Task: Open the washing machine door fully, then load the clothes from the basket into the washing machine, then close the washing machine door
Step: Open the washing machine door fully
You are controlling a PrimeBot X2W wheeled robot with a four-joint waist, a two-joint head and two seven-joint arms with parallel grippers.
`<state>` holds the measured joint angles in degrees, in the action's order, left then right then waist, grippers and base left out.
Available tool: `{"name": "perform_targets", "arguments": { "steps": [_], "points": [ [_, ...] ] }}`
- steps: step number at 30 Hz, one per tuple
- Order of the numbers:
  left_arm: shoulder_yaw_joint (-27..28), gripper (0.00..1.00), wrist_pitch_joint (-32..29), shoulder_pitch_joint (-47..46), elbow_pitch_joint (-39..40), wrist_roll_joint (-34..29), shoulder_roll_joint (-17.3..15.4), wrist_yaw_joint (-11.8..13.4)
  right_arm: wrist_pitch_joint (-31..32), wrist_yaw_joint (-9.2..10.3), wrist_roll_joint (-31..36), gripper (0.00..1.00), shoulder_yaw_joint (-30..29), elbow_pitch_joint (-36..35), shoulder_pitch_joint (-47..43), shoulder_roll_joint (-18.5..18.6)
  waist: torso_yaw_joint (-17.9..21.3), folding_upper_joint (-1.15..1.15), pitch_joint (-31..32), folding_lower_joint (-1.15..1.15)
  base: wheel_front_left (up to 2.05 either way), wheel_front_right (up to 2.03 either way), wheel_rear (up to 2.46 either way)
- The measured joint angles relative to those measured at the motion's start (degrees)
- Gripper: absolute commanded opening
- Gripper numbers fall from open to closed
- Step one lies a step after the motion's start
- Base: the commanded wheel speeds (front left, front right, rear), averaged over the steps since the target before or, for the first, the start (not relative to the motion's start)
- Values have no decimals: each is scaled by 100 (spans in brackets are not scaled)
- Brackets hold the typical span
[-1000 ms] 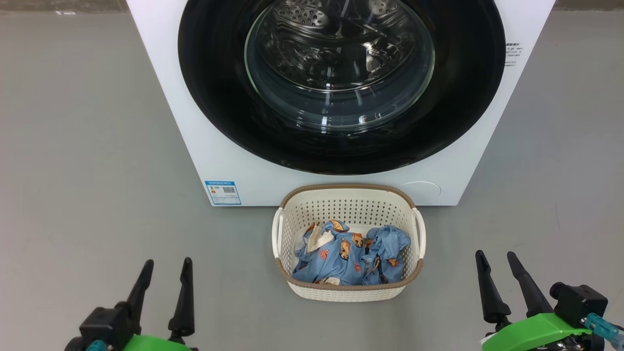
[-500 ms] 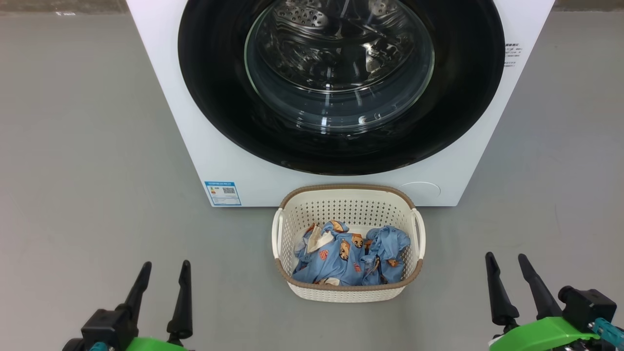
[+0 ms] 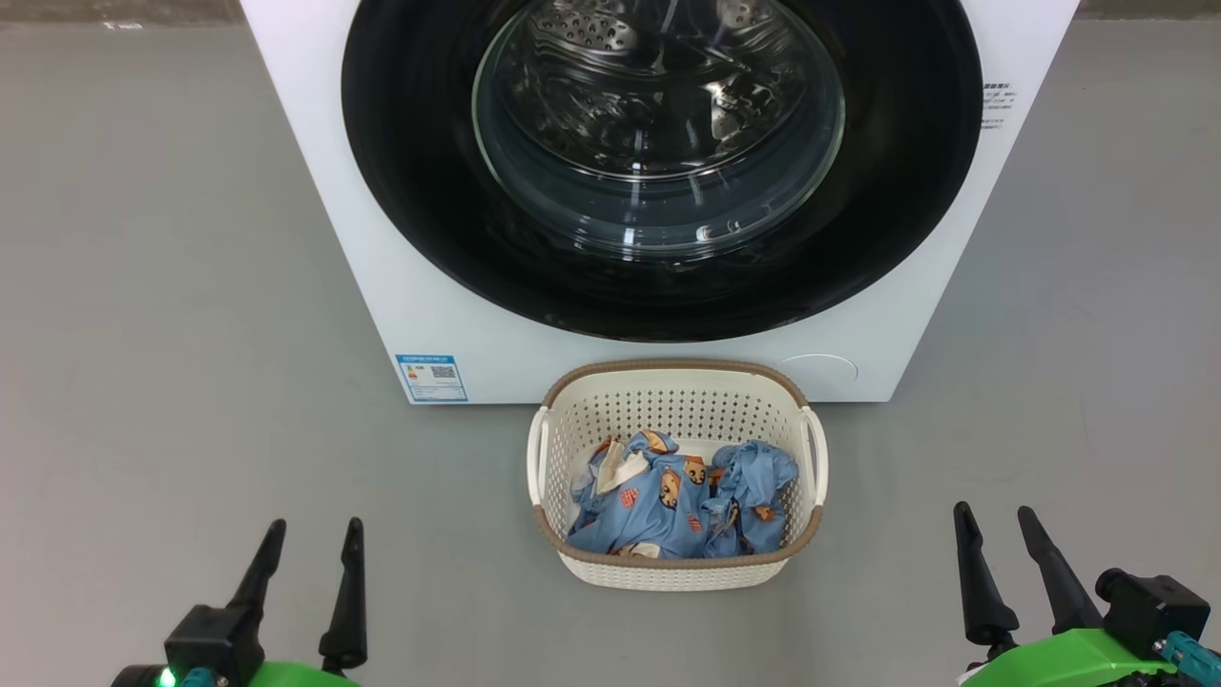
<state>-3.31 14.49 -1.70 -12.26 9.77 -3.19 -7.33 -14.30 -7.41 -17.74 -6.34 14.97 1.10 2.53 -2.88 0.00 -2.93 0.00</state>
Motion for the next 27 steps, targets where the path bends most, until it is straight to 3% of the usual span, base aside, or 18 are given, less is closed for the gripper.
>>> {"name": "perform_targets", "arguments": {
  "steps": [18, 27],
  "points": [
    [40, 100, 0, -85, -26, -79, 41, 0, 0, 0, -5, 100, 1, -9, 2, -20, 19, 0, -87, 0, 103, 103, -206],
    [21, 100, 13, -90, 52, 213, 59, 0, 0, 0, -5, 100, -5, -7, 3, -11, 31, 0, -73, 0, 85, 85, -169]
  ]
}}
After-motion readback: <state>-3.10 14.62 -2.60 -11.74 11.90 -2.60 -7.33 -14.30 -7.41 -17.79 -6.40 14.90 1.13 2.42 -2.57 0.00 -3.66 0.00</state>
